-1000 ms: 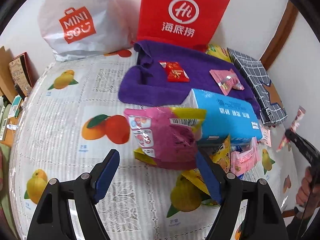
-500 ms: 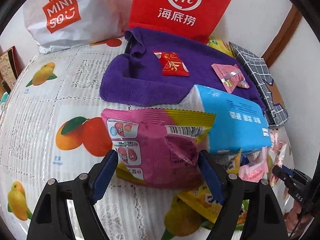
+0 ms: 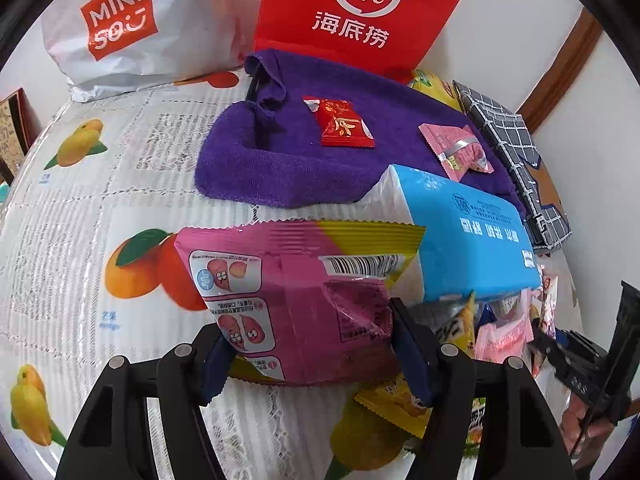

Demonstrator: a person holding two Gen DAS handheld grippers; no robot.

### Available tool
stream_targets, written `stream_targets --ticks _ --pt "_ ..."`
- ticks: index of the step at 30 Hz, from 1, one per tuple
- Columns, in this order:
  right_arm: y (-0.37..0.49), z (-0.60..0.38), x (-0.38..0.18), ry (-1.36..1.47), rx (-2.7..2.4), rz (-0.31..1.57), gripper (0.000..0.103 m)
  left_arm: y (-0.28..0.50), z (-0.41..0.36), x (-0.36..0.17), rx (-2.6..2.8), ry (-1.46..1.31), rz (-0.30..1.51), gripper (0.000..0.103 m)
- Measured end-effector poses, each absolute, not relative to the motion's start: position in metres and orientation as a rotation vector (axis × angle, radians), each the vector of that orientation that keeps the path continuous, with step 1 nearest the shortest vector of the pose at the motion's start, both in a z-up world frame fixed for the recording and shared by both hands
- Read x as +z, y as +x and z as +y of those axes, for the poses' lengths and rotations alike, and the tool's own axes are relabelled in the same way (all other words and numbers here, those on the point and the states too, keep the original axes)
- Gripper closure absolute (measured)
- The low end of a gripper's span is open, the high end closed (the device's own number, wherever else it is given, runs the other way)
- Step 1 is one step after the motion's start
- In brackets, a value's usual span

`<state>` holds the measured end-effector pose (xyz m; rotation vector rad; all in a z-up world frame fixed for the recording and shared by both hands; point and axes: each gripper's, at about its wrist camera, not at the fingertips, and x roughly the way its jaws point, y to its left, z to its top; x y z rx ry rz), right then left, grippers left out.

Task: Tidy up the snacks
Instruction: 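Grasp the white-and-pink stick packet with the right tool while the left tool grasps the pink chip bag, then lift and carry both held snacks over the purple towel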

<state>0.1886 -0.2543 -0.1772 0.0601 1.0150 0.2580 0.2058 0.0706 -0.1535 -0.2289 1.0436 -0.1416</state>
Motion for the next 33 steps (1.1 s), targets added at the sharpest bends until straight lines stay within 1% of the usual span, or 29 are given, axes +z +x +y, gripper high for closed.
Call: stream_targets --ticks 1,2,7,18,33 --pt "0.189 -0.254 -0.178 0.066 0.259 1.015 0.081 0.203 0.072 -0.152 -0.139 -0.227 1.040 0.035" --pt "0.189 -0.255 -0.178 0.067 0.258 1.014 0.082 0.201 0.073 -0.151 -0.137 -0.227 1.039 0.035" --pt "0.182 -0.248 -0.171 0.058 0.277 0.998 0.082 0.188 0.075 -0.144 -0.128 -0.221 1.032 0.035" --pt "0.164 -0.241 -0.135 0.083 0.323 0.908 0.082 0.164 0.076 -0.116 -0.116 -0.209 0.976 0.035" --pt "0.155 -0.229 -0.114 0.031 0.303 0.878 0.082 0.154 0.070 -0.095 -0.146 -0.213 0.938 0.035"
